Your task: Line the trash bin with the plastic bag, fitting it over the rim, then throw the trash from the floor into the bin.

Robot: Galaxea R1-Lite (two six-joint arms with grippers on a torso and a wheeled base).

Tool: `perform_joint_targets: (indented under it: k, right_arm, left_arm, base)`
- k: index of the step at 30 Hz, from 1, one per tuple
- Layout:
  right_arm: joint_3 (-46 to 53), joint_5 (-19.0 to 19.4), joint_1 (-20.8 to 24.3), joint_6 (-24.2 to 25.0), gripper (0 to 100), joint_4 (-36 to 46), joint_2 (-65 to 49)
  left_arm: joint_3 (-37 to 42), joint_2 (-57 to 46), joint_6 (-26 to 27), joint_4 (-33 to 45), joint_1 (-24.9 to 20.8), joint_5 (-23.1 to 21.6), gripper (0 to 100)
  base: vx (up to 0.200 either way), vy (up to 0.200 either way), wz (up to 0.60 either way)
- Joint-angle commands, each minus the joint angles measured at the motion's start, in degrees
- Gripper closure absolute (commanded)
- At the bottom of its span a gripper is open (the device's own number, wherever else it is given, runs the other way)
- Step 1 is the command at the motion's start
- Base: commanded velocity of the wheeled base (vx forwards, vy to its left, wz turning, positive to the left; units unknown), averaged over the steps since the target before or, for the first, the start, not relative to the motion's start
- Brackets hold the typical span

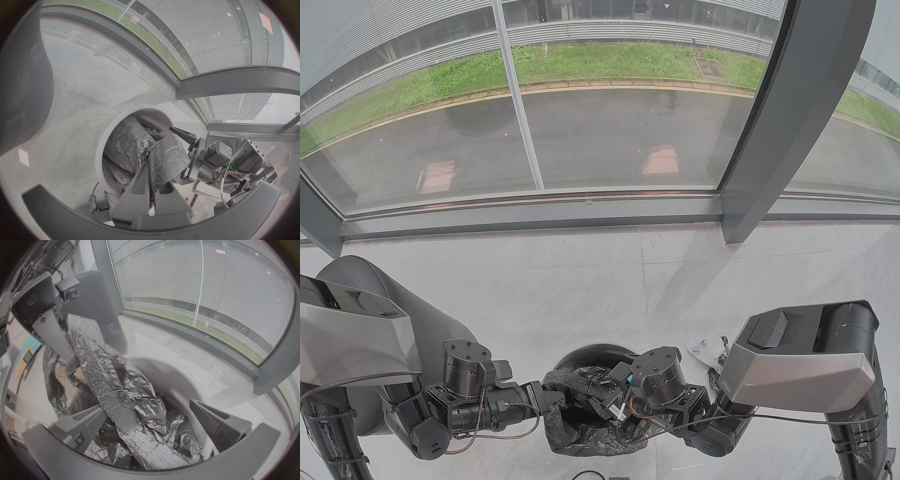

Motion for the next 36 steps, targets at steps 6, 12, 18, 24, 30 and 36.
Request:
perform_joint_targets:
  k: [6,12,18,24,30,36]
  right_arm:
    - [1.55,-4.63,-0.21,-1.81,0,-3.16,-2.0]
    - [2.43,-6.39,-1.0,-3.3,0,-7.12,-2.17]
    - [2.34,-7.88,-1.53,-3.39,0,-8.35,-1.91]
    - [1.99,-9.46,-2.58,-3.3,0,-9.93,-1.56]
    - [0.76,-9.99,-3.11,-3.3,0,-11.69,-1.2]
    - [-1.35,-9.9,-3.99,-3.3,0,-11.6,-1.2]
  left_arm:
    - [0.24,-0.65,-0.03,-0.02,-0.01,-0.06,100]
    - [-0.11,-0.56,0.06,-0.11,0.08,-0.06,100]
    - [-0.55,-0.12,0.23,-1.6,1.75,-0.14,100]
    - [-0.72,1.2,0.58,-4.07,2.45,-0.32,100]
    - [-1.69,2.07,0.67,-4.33,2.45,-0.5,100]
    - [-2.39,2.87,2.34,-4.33,3.24,-0.14,100]
  base:
    - [0.0,0.0,0.0]
    - [0.0,0.0,0.0]
    - [0.0,0.0,0.0]
    - [0.0,0.0,0.0]
    - [0.0,0.0,0.0]
    - [0.0,0.0,0.0]
